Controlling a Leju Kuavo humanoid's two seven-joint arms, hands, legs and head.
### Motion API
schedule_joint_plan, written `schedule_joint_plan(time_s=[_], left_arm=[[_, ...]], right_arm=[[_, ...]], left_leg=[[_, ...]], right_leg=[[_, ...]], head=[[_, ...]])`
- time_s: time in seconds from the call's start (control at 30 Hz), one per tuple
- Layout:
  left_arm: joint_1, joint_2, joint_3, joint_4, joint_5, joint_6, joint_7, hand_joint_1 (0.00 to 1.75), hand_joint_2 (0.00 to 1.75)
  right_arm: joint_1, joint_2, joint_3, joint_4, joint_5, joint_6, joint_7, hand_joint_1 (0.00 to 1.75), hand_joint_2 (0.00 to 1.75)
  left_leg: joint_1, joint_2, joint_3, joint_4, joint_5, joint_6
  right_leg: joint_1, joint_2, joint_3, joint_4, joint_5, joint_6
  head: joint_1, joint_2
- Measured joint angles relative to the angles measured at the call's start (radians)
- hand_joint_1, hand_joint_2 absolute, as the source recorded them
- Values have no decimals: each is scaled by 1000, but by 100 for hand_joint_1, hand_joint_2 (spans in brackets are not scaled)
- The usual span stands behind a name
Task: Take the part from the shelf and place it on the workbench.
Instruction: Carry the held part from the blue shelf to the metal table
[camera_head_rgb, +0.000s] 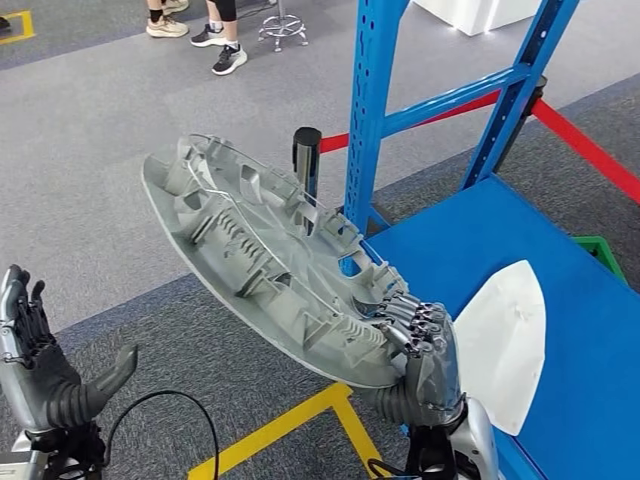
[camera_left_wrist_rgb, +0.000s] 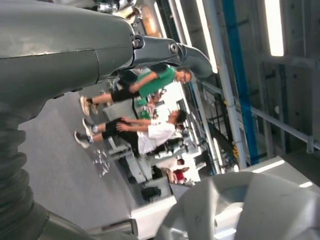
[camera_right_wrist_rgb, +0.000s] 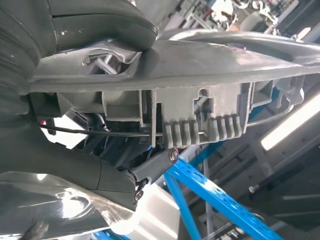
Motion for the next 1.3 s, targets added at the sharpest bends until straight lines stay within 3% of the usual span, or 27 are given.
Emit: schedule_joint_plan(time_s=[0.03, 0.1, 0.17, 0.23, 0.27, 0.3, 0.33, 0.4, 0.47, 0.53, 0.57, 0.6, 0.63, 0.7, 0.73, 0.77, 0.8, 0.87, 0.9, 0.97, 1.0, 1.07, 1.13, 1.2, 1.27, 1.3], left_arm=[[1, 0, 0, 0, 0, 1, 0, 0, 175], [1, 0, 0, 0, 0, 3, 0, 0, 175], [0, 1, -1, 0, 0, 4, 0, 0, 175], [0, 1, -1, 0, 0, 5, 0, 0, 175], [0, 2, -2, 0, 0, 5, 0, 0, 175], [0, 2, -2, 0, 1, 5, 0, 0, 175], [0, 3, -2, 0, 1, 6, 0, 0, 175], [0, 4, -2, 0, 1, 6, 0, 0, 175], [-1, 5, -3, -1, 1, 6, 0, 0, 175], [1, 6, -4, -1, 1, 7, 0, 0, 175], [2, 6, -5, -1, 1, 7, 0, 0, 175], [1, 6, -5, -2, 1, 7, 0, 0, 175], [0, 6, -6, -3, 1, 8, 0, 0, 175], [-2, 6, -7, -4, 1, 9, 0, 0, 175], [-2, 6, -7, -4, 1, 9, 0, 0, 175], [-1, 6, -7, -4, 1, 9, 0, 0, 175], [-1, 6, -7, -4, 1, 9, 0, 0, 175], [-1, 6, -7, -4, 1, 9, 0, 0, 175], [-1, 6, -7, -4, 1, 9, 0, 0, 175], [-1, 6, -7, -4, 1, 9, 0, 0, 175], [0, 6, -7, -4, 1, 9, 0, 0, 175], [2, 6, -7, -4, 1, 9, 0, 0, 175], [2, 6, -7, -4, 1, 9, 0, 0, 175], [1, 6, -7, -4, 2, 9, 0, 0, 175], [3, 6, -7, -4, 2, 9, 0, 0, 175], [3, 6, -7, -4, 2, 9, 0, 0, 175]], right_arm=[[0, 0, -1, 0, -1, -1, 0, 175, 175], [0, 0, -2, 0, -1, -2, 0, 175, 175], [2, 0, -4, 0, -2, -4, 0, 175, 175], [4, 0, -5, 0, -3, -6, 0, 175, 175], [5, 0, -6, 0, -4, -6, 0, 175, 175], [6, 0, -6, 0, -4, -6, -1, 175, 175], [6, 0, -6, 0, -4, -6, -1, 175, 175], [6, 0, -6, 0, -4, -6, -3, 175, 175], [5, 0, -6, 0, -5, -5, -4, 175, 175], [4, 0, -7, 0, -5, -5, -4, 175, 175], [3, 0, -7, 0, -5, -5, -4, 175, 175], [3, 0, -8, 0, -5, -5, -4, 175, 175], [3, 0, -8, 0, -5, -5, -5, 175, 175], [4, -1, -9, 0, -5, -5, -5, 175, 175], [6, -1, -9, 0, -6, -5, -5, 175, 175], [7, -1, -9, 0, -6, -5, -5, 175, 175], [8, -2, -9, 0, -6, -5, -5, 175, 175], [10, -2, -9, 0, -7, -5, -5, 175, 175], [10, -2, -9, 0, -7, -5, -5, 175, 175], [10, -2, -9, 0, -7, -5, -6, 175, 175], [10, -2, -9, 0, -7, -5, -6, 175, 175], [11, -2, -9, 0, -7, -5, -5, 175, 175], [10, -2, -10, 0, -7, -6, -5, 175, 175], [12, -2, -11, 0, -7, -6, -5, 175, 175], [15, -2, -13, 0, -7, -7, -5, 175, 175], [17, -2, -13, 0, -7, -8, -5, 175, 175]], left_leg=[[2, -7, -4, 0, 1, -5], [1, 21, -15, 25, -15, -15], [-1, 74, -56, 120, -66, -23], [3, 93, -114, 246, -117, -29], [4, 95, -128, 277, -122, -29], [4, 97, -124, 270, -107, -28], [4, 101, -101, 225, -78, -25], [-5, 138, -31, 90, -23, -13], [-17, 170, 3, 15, -9, -1], [-22, 160, 1, 6, -11, 7], [-20, 150, 2, 1, -9, 11], [-17, 140, 5, -5, -6, 16], [-13, 130, 8, -10, -4, 21], [-9, 110, 11, -13, -2, 28], [-9, 99, 11, -13, -2, 29], [-9, 87, 11, -12, -3, 29], [-8, 74, 12, -12, -3, 29], [-5, 48, 15, -10, -4, 26], [-5, 37, 15, -7, -6, 23], [-4, 15, 9, 0, -8, 12], [-3, 6, 5, 2, -7, 5], [1, -5, 1, 3, -5, -7], [0, 30, -15, 39, -29, -16], [0, 79, -67, 152, -88, -25], [4, 93, -120, 265, -131, -30], [6, 95, -127, 279, -127, -31]], right_leg=[[0, -10, 1, 1, 1, -5], [-1, -32, 6, -4, 2, -16], [0, -58, 13, -6, 0, -26], [3, -85, 18, -6, -4, -32], [5, -98, 20, -6, -7, -33], [6, -111, 23, -6, -9, -33], [7, -123, 26, -6, -12, -32], [11, -143, 32, -5, -18, -28], [16, -160, 33, -5, -23, -21], [18, -179, 35, -8, -26, -12], [17, -178, 35, -7, -31, -7], [16, -163, 29, 6, -43, -2], [14, -139, 12, 40, -63, 1], [12, -88, -54, 165, -119, 5], [11, -79, -92, 230, -139, 7], [11, -75, -120, 271, -142, 9], [9, -74, -131, 276, -126, 10], [4, -61, -98, 176, -49, 13], [0, -40, -69, 106, -17, 14], [-5, -5, -23, 15, 8, 11], [-4, 0, -16, 5, 4, 7], [-2, -18, -8, 0, 5, -5], [-3, -41, -3, -5, 7, -18], [0, -66, 0, -6, 5, -27], [3, -93, 1, -6, 2, -30], [3, -105, 2, -6, 1, -30]], head=[[0, 0], [-4, 0], [-10, 0], [-12, 0], [-12, 0], [-12, 0], [-12, 0], [-12, 0], [-11, 0], [-10, 0], [-9, 0], [-8, 0], [-7, 0], [-2, 0], [-1, 0], [0, 0], [0, 0], [0, 0], [0, 0], [0, 0], [0, 0], [0, 0], [-5, 0], [-11, 0], [-12, 0], [-12, 0]])
